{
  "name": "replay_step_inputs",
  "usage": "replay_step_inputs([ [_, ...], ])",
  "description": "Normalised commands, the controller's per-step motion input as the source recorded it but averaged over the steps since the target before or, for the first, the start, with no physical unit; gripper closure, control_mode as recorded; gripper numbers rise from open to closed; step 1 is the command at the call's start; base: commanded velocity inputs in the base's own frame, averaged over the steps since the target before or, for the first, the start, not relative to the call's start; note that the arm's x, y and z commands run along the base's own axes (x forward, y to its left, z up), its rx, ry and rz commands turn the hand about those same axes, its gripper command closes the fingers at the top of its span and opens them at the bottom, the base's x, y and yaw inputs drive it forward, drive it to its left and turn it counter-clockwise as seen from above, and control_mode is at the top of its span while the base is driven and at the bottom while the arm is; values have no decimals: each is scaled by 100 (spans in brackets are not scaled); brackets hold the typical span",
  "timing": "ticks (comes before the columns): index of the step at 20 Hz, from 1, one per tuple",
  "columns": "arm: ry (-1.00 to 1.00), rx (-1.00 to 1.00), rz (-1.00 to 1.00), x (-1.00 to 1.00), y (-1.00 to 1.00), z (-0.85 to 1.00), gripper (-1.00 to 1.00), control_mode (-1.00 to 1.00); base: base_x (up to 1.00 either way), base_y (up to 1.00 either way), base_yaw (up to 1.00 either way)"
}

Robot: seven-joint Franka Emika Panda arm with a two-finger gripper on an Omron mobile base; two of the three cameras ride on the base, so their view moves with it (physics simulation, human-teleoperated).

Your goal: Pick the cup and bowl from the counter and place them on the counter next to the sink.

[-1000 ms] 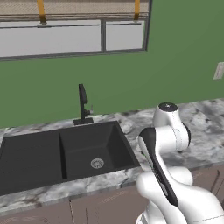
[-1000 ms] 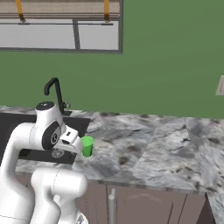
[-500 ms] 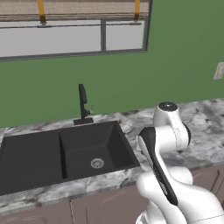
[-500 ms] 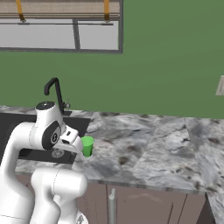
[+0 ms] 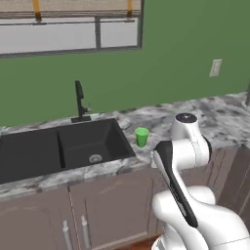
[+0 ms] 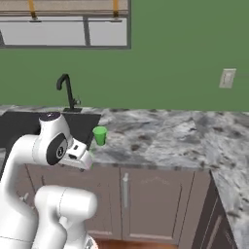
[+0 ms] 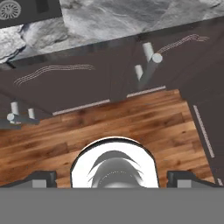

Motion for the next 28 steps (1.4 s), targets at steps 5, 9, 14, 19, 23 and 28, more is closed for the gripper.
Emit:
replay_step_inputs([
  [5,0,0,0,0,0,0,-100,100,-56,-20,-57],
  [9,0,0,0,0,0,0,-100,100,-12,-14,-69],
  [14,0,0,0,0,0,0,-100,100,-1,-24,-68],
  [19,0,0,0,0,0,0,-100,100,0,-24,-68],
  [23,0,0,0,0,0,0,-100,100,0,-30,-69],
  [28,0,0,0,0,0,0,-100,100,18,-38,-63],
])
